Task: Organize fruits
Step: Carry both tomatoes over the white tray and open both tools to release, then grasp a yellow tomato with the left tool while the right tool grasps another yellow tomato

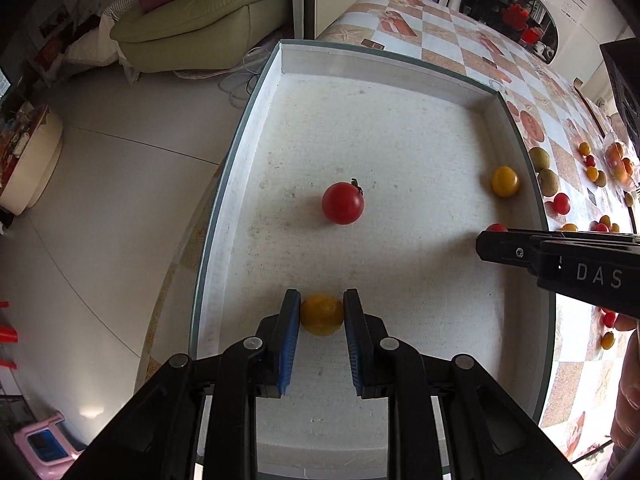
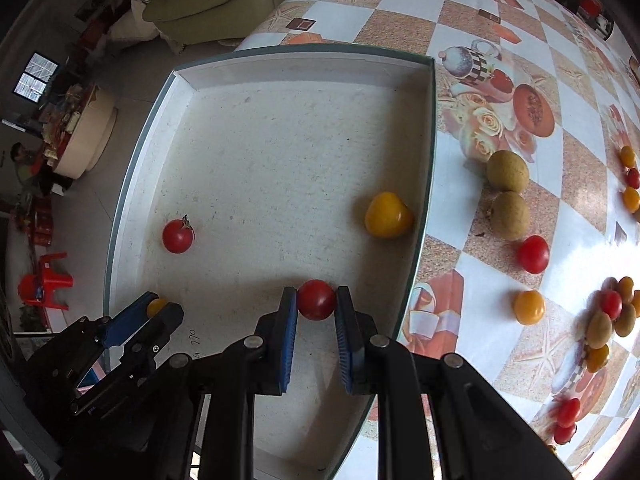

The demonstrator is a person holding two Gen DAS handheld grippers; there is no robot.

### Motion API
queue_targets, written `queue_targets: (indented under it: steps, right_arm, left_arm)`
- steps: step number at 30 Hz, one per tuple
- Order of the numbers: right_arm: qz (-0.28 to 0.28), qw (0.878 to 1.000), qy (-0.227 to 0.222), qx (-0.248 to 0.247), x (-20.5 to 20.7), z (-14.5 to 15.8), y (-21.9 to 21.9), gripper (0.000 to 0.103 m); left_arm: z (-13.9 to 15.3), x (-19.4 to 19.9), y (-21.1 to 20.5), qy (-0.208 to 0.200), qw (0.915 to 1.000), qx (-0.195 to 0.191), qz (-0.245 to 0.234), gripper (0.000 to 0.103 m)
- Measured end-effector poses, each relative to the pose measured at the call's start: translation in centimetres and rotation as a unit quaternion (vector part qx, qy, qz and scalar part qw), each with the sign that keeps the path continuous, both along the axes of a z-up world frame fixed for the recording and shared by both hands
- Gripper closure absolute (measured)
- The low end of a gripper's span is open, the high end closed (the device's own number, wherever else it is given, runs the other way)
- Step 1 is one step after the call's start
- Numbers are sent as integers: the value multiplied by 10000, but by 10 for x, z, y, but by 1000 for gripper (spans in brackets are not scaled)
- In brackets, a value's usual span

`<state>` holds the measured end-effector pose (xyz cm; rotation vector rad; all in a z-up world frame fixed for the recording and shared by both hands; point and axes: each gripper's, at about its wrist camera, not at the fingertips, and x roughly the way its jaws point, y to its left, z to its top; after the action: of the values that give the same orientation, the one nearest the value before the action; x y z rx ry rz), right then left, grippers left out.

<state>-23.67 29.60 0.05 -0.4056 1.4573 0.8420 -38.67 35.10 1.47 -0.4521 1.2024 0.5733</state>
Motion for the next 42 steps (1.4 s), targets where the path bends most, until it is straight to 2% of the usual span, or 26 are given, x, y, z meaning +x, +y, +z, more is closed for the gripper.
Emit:
queue_targets:
  steps: [3,5,6,7,8,12,14,16,22,30,38,42]
  right_arm:
    - [-13,10000,14,-9,0,-2,0,82]
    - [10,10000,21,-7,0,-3,3,78]
    - [15,10000,53,21,0,-4,7,76]
    - [27,9999,89,68,0,-4,7,67]
    - [48,9999,68,81,1,-4,9,57]
    - [53,9995,115,287,4,1,9,39]
    - [-3,9986,167,494,7,8,7,25]
    - [-104,9975,122,694,9,20,2,19]
    - [-527,9951,-58,832,30,39,-21,19]
    - [-1413,9885,-208,494,73,39,-94,19]
    - [-2231,9743,-289,130,106,31,-175,19]
    - [-2625,9644,-327,26,121,28,-210,19]
  left_arm:
    - [0,2,-1,36,10000,16,-66,76]
    - [0,4,-2,17,9999,-29,-116,49]
    - [1,4,-3,54,9999,123,-73,25]
    - [3,4,-4,25,9997,243,-66,22]
    - [4,5,-4,27,9996,261,-94,22]
    - [2,6,-3,100,9998,141,-109,22]
    - [3,6,-3,141,9997,169,-142,22]
    - [6,7,-4,168,9995,178,-178,22]
    - [19,23,-11,142,9990,257,-351,22]
    - [40,70,-44,-103,9955,281,-901,22]
    - [51,118,-91,-273,9877,191,-1527,22]
    - [50,138,-112,-294,9853,89,-1682,22]
